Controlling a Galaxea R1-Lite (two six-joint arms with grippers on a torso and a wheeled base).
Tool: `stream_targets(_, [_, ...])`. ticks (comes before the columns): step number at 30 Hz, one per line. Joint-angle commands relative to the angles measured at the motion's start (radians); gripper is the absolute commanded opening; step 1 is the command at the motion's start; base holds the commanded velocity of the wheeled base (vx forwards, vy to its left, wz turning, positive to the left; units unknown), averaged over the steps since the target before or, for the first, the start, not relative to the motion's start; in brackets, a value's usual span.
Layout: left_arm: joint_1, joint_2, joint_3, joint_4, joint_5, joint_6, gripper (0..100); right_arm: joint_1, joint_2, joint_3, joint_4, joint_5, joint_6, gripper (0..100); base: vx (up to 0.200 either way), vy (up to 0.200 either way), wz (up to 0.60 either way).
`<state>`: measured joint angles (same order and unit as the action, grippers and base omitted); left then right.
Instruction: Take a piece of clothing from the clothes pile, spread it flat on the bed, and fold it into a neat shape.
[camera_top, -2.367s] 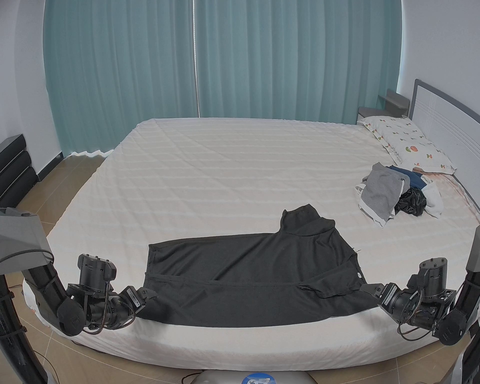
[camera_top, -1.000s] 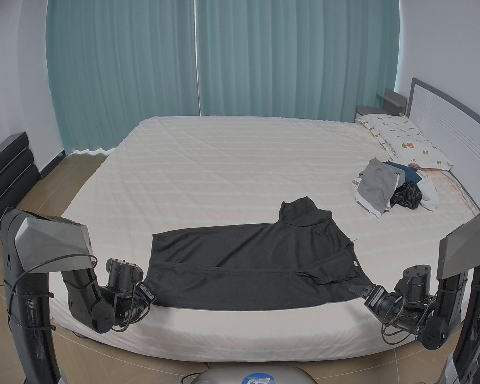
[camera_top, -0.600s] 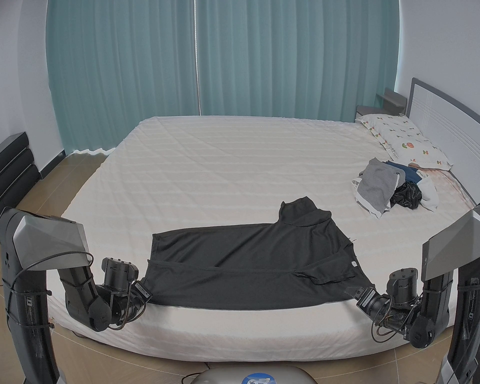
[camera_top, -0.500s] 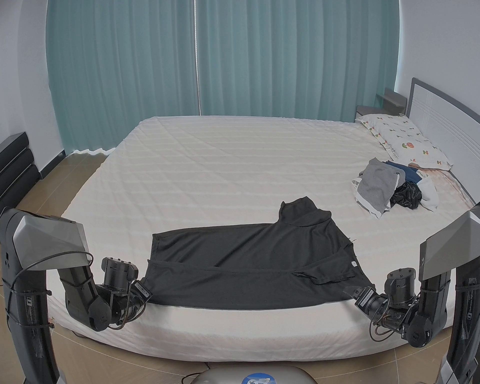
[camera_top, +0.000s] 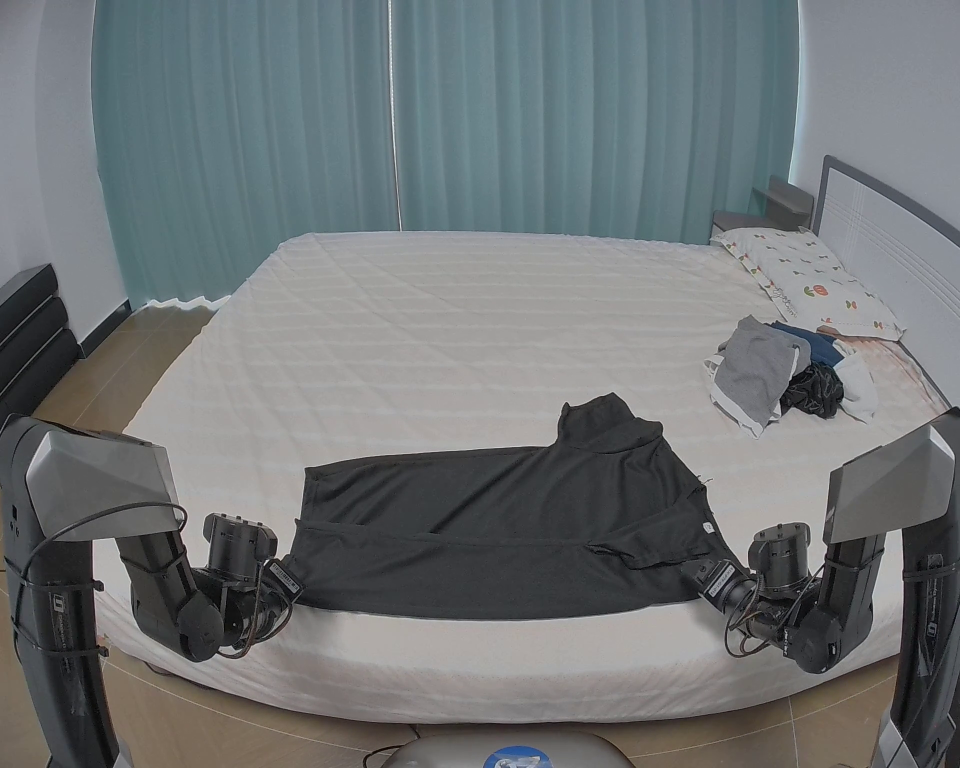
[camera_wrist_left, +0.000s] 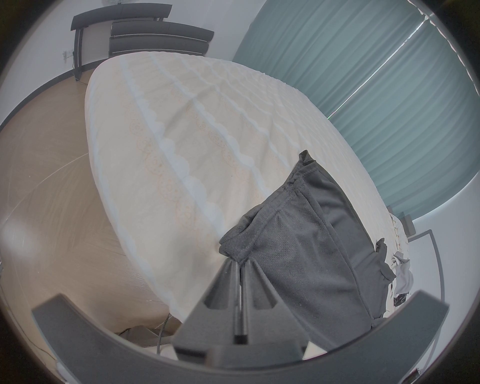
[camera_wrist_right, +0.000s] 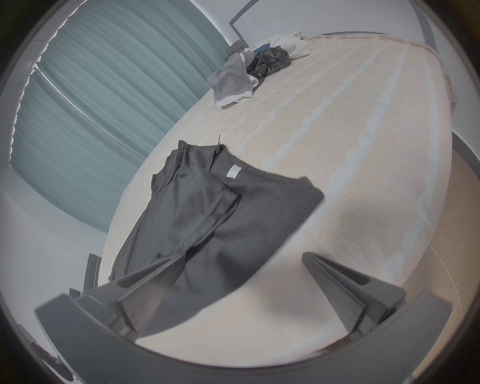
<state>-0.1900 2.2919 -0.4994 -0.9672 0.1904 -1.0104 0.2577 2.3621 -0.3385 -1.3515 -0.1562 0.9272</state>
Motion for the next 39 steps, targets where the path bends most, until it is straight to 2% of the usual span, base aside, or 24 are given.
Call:
stream_targets(1, [0.000, 0.000, -0.001, -0.001, 0.000, 0.000, 0, -0.005, 0.019, -0.056, 0.022, -0.034, -0.002, 0, 0.000, 0.000, 0.00])
stream_targets(10, [0.000, -0.005, 0.001, 0.001, -0.002, 0.000, 0, -0.003, 0.017, -0.030, 0.015, -0.037, -0.002, 0, 0.000, 0.000, 0.00])
stream_targets(13, [0.003, -0.011, 0.001, 0.001, -0.002, 0.003, 0, -0.001, -0.009, 0.003, 0.009, -0.056, -0.004, 0, 0.000, 0.000, 0.00])
stream_targets(22, [0.017, -0.038, 0.013, 0.001, -0.002, 0.016, 0, 0.011, -0.093, 0.078, 0.012, -0.056, -0.008, 0, 0.000, 0.000, 0.00])
stream_targets(28, [0.021, -0.037, 0.042, 0.001, -0.002, 0.058, 0, 0.011, -0.075, 0.098, 0.017, -0.056, -0.019, 0, 0.000, 0.000, 0.00])
stream_targets(39, [0.020, -0.029, 0.064, 0.002, -0.006, 0.065, 0, 0.014, -0.044, 0.142, 0.011, -0.042, -0.045, 0, 0.000, 0.000, 0.00])
